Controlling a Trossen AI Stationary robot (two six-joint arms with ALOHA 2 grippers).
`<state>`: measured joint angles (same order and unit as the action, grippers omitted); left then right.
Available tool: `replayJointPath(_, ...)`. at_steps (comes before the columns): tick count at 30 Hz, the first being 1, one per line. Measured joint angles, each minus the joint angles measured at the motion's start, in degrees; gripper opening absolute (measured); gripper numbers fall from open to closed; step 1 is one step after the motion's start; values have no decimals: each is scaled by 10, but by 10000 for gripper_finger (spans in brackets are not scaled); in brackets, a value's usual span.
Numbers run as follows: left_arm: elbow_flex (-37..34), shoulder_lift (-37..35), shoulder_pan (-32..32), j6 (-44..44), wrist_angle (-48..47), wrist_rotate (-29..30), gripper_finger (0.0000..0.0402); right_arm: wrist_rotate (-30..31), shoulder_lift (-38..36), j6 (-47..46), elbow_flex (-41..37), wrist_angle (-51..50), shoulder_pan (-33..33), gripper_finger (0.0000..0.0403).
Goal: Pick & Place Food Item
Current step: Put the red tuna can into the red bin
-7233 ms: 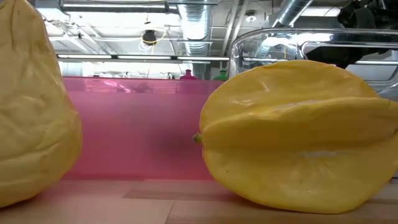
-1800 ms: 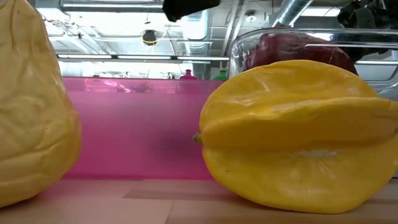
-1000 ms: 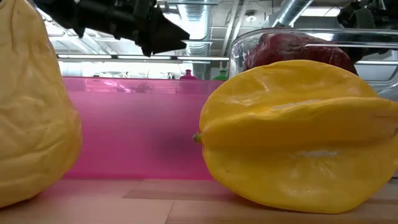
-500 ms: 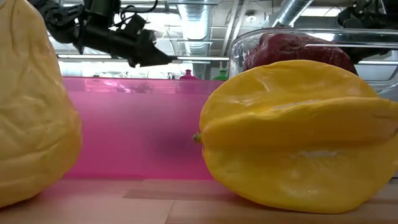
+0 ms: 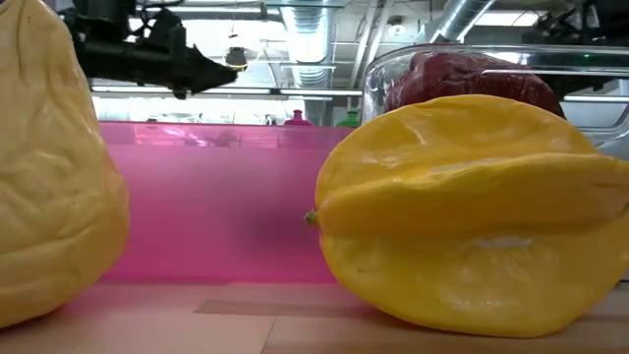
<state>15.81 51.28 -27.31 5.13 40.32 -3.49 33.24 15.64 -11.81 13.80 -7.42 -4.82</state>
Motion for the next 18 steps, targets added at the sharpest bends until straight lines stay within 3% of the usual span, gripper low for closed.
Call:
replayJointPath(8,-26,-71,2,-10,-8,0,69,-7,79,-115,21,-94,-95,0)
replayJointPath(12,-26,-71,5,-56,-8,0,68,-48,144,-143,30,-118,-145,0)
replayJointPath(18,-26,-71,5,-58,-9,0,71,-97,261,-194,31,-115,-204,0)
